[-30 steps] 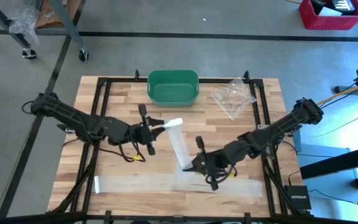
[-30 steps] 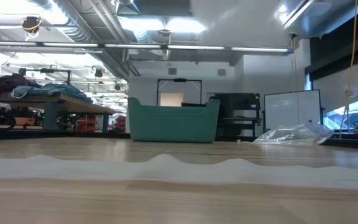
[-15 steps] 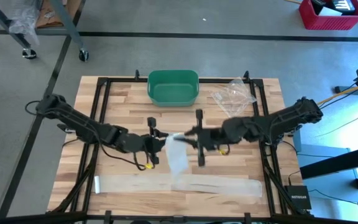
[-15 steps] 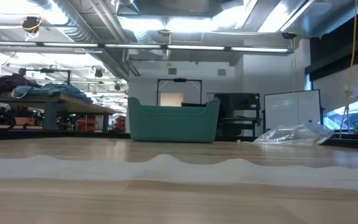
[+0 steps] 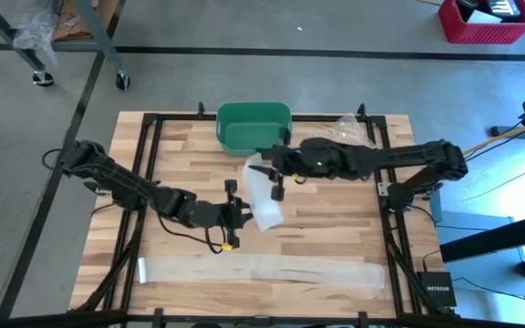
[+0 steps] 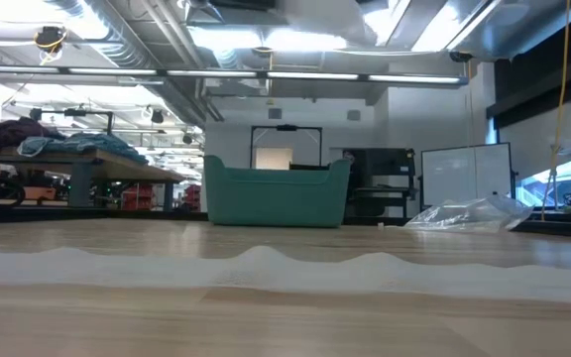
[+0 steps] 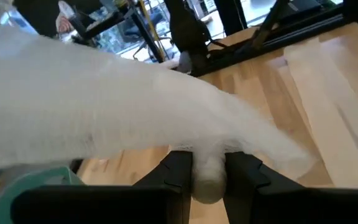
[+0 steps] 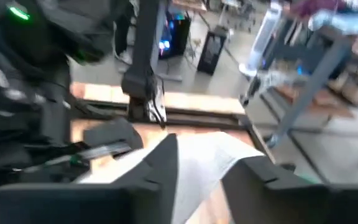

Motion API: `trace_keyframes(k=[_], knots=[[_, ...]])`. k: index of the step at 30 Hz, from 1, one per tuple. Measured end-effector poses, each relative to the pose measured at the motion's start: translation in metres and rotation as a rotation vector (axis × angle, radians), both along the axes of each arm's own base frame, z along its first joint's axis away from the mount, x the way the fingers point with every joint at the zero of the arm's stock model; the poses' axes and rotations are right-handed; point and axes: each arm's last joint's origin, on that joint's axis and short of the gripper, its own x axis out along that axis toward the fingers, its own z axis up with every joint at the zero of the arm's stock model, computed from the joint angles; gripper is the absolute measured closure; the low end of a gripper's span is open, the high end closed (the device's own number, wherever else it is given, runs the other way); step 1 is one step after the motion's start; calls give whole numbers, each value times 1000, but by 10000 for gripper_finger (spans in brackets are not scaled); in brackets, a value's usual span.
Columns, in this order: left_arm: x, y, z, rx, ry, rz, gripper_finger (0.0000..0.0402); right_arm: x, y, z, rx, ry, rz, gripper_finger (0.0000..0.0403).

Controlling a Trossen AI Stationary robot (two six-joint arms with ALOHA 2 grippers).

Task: Roll bandage
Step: Roll the top white bandage

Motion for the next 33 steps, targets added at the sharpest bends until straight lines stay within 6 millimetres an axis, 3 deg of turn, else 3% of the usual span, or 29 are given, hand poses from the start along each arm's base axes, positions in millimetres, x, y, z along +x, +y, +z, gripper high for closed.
trace_keyframes(k=[6,12,23,27,33], knots=[[6,20,-10,-313,78,-47,347,18,-33,-42,91,187,-54,195],[15,37,-23,-334,109,54,347,33,-57,-77,213,300,-4,138],[23,42,-50,-295,199,161,347,25,-57,-75,244,349,27,125],[23,43,-50,-292,201,165,347,23,-53,-80,244,401,43,125],[22,43,-49,-312,204,168,347,30,-54,-75,153,322,77,125]])
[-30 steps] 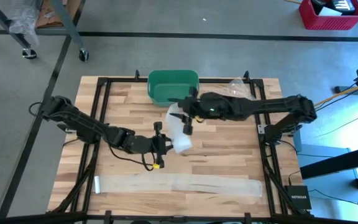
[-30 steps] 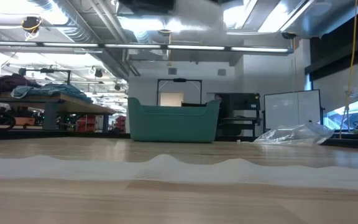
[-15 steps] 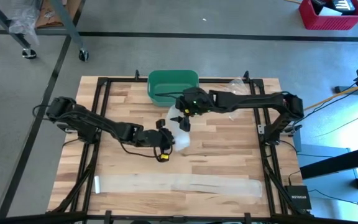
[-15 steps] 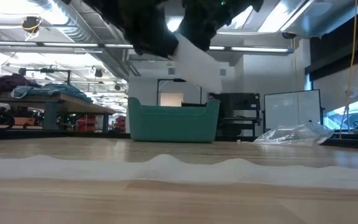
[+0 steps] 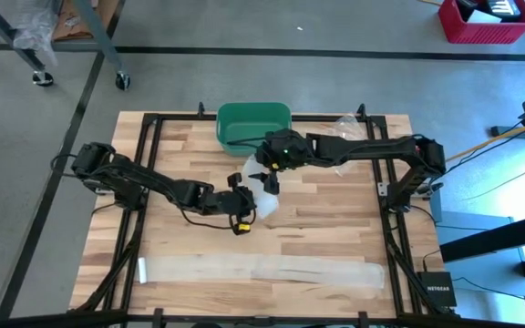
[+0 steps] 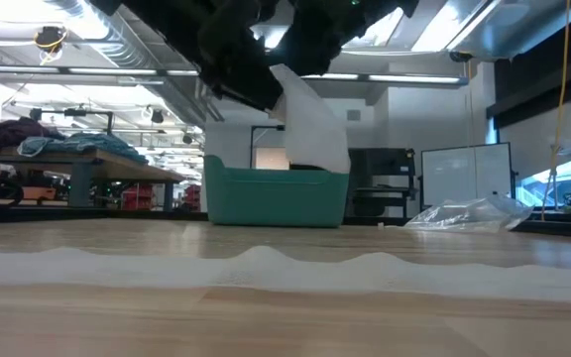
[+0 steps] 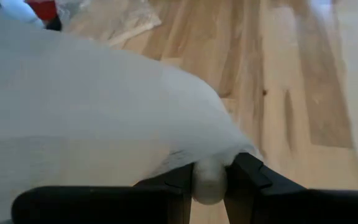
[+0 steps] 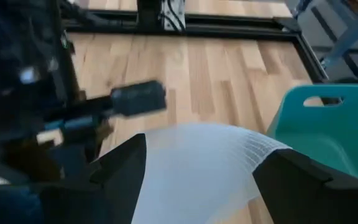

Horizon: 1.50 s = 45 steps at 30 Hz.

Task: Roll bandage
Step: Roll the top white bandage

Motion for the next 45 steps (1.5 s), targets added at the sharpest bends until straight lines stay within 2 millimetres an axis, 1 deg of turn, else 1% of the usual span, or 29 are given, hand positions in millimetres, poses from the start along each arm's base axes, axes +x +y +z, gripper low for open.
trace_keyframes(k=[4,6,8,11,13,16,18,20,23,27,29,33,36,40,42,45], knots=[[-1,0,-1,-3,18,-18,347,0,0,-8,22,54,17,125],[-1,0,-2,0,27,-18,347,-5,1,-12,28,117,19,125],[-2,0,-3,-3,34,-15,347,-7,2,-13,16,140,42,125],[-2,0,-2,2,33,-18,347,-8,7,-7,15,107,152,125],[-2,0,-2,7,34,-21,347,-8,7,-6,18,96,155,125],[-1,1,-2,8,35,-19,347,-12,8,-11,39,158,156,125],[-1,1,-2,7,34,-19,347,-16,8,-11,46,195,155,125],[-1,1,-2,7,35,-18,347,-23,10,-7,54,217,179,125],[-1,1,-2,7,35,-19,347,-35,11,3,47,229,181,125],[-1,1,-2,7,31,-19,347,-56,14,19,46,251,165,125],[-1,1,-2,7,34,-19,347,-64,21,20,54,246,178,125],[-1,0,-2,6,31,-20,347,-80,38,0,86,270,198,125],[-1,-1,-1,4,22,-25,347,-91,48,-26,103,293,176,125],[0,-2,0,1,1,-27,347,-95,57,-66,115,214,146,125],[1,-2,1,4,-6,-30,347,-96,58,-81,126,150,130,125],[0,-2,1,9,-4,-31,347,-99,58,-96,166,60,116,125]])
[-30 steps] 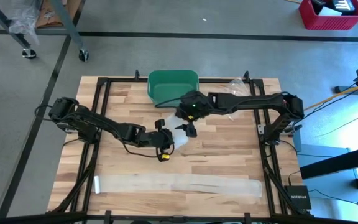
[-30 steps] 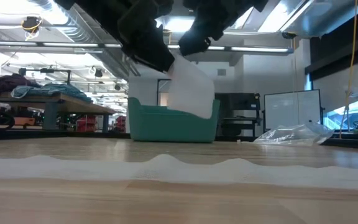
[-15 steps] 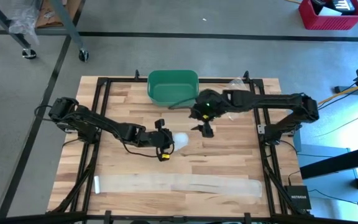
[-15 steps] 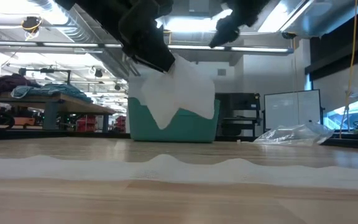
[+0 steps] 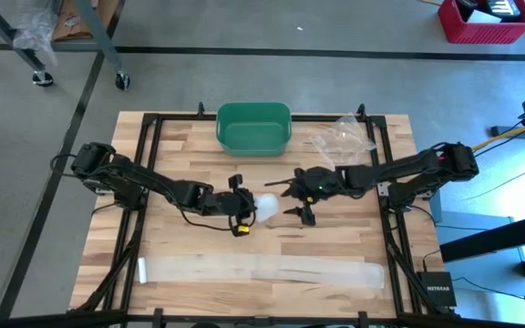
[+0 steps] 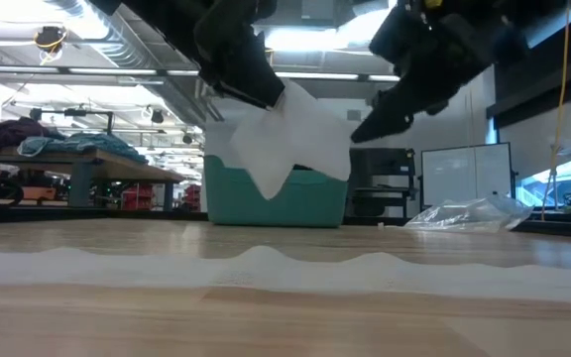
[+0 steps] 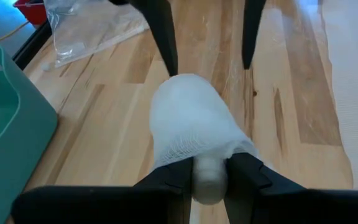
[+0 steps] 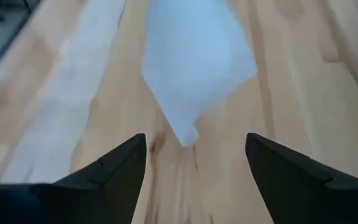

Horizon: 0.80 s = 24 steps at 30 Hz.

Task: Roll bandage
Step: Roll the top white bandage

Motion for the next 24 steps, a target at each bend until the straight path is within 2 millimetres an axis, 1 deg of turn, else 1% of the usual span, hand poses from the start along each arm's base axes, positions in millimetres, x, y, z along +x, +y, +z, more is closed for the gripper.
trace_keyframes(k=[3,5,7,13,17,20,22,24], knots=[[0,0,0,3,0,2,347,-1,0,-4,43,-108,-21,126],[0,0,0,5,0,2,347,-2,0,-6,58,-147,-35,134],[0,0,0,5,1,2,347,-3,-1,-7,52,-150,-51,150],[1,0,2,1,-19,2,347,-2,-1,-6,62,-156,-74,215],[1,0,2,-1,-24,2,347,-2,-1,-8,70,-149,-79,249],[1,0,2,3,-24,-1,347,1,-1,-15,79,-120,-84,265],[1,0,2,9,-25,-5,347,3,0,-23,88,-89,-69,272],[2,0,3,8,-32,-5,347,7,0,-28,103,-93,-55,275]])
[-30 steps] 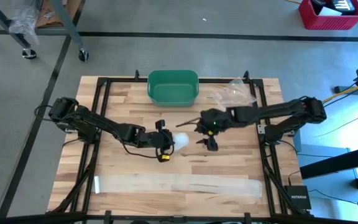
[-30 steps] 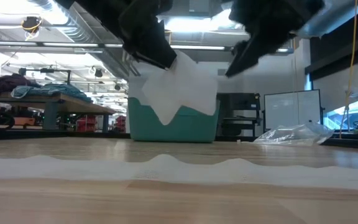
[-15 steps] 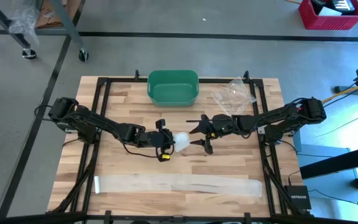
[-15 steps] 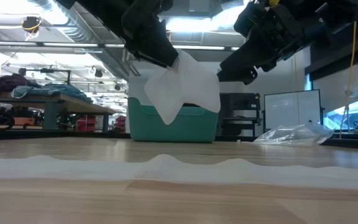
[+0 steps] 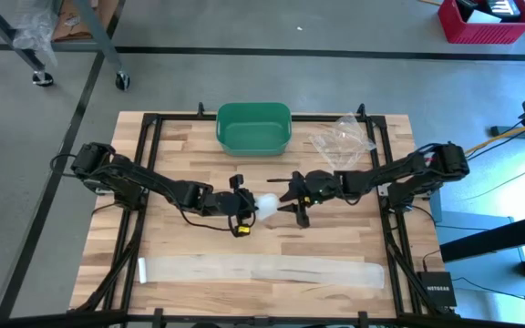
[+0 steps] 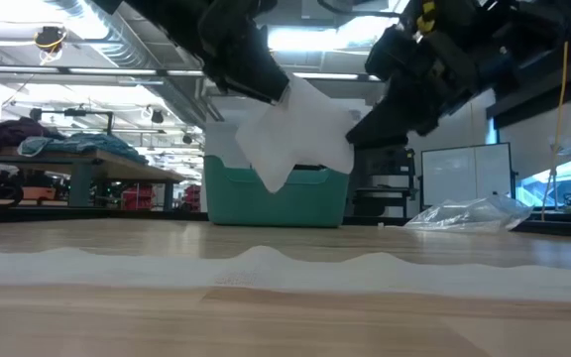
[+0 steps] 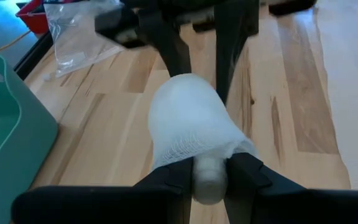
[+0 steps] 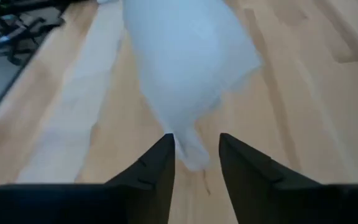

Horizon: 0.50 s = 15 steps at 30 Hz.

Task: Roll bandage
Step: Roll the top white bandage

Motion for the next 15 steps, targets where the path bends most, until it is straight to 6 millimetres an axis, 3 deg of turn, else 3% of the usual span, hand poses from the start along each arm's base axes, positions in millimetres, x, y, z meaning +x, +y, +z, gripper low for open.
trace_keyframes(k=[7,13,15], knots=[[0,-1,1,1,-8,-4,347,8,2,-1,27,-78,52,284],[0,-3,1,27,0,-28,347,8,11,3,-5,-104,96,387],[-1,-4,1,32,3,-36,347,8,16,10,-19,-113,121,390]])
